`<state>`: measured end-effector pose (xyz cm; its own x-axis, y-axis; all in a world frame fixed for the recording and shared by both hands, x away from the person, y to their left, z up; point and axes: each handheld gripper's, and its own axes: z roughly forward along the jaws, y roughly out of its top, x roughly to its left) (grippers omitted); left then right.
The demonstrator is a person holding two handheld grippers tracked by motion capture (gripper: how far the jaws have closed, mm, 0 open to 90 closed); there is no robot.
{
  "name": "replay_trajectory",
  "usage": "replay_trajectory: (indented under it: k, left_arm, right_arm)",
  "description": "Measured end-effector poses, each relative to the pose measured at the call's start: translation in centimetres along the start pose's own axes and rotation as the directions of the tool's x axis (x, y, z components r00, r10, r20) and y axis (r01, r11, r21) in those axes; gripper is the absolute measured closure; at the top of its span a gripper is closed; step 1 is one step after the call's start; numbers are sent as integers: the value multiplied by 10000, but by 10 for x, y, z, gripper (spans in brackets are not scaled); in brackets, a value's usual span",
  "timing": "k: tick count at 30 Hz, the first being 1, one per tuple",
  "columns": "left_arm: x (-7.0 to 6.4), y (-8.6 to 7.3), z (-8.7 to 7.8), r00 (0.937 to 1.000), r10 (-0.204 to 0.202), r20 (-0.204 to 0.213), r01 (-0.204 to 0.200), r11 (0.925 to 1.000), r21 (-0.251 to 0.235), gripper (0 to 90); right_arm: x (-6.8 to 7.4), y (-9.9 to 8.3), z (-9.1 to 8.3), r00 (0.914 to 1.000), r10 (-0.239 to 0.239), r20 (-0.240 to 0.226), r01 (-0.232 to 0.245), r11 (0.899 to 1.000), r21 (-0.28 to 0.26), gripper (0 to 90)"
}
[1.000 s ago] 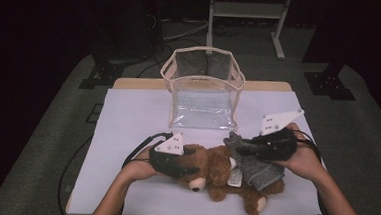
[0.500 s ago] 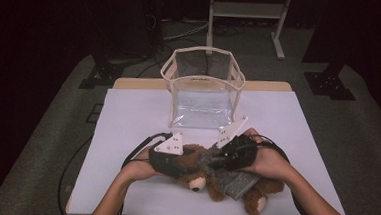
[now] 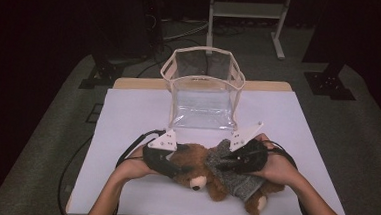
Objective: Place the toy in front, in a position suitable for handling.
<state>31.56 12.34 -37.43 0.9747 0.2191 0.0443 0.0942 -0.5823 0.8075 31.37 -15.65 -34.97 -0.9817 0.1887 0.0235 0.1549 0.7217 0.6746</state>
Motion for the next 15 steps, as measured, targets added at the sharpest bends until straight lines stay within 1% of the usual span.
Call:
replay_trajectory:
  k: [1,3,4,6,7,8,11,13,15]
  left_arm:
    - [0,-2,0,10000,3,69,-3,10000,-65,369]
    - [0,-4,3,9998,105,154,-103,9998,-140,443]
    - [0,-5,4,9997,60,229,-56,9998,-181,467]
    - [0,-5,6,9997,15,253,-9,9998,-221,481]
    - [0,-4,6,9997,85,235,-80,9997,-215,482]
    - [0,-4,6,9996,104,252,-100,9998,-182,483]
    - [-2,-4,6,9994,207,277,-202,9996,-173,484]
    - [-2,-4,6,9995,173,254,-168,9997,-175,483]
    - [-2,-6,6,9996,193,217,-189,9997,-164,481]
  right_arm:
    - [0,0,-1,10000,50,-26,-50,10000,-4,779]
    - [0,2,-2,10000,56,-56,-56,10000,16,777]
    - [1,5,-3,9999,103,-73,-103,9999,-3,777]
    - [3,18,-5,9997,-169,158,167,9998,91,776]
    - [4,23,-5,9994,-278,223,276,9996,63,776]
    - [4,32,-5,9986,-428,297,426,9991,70,776]
    - [3,46,1,9980,-557,311,557,9984,19,775]
    - [-1,49,12,9979,-600,227,596,9981,181,774]
    - [-5,43,19,9985,-531,149,525,9979,385,774]
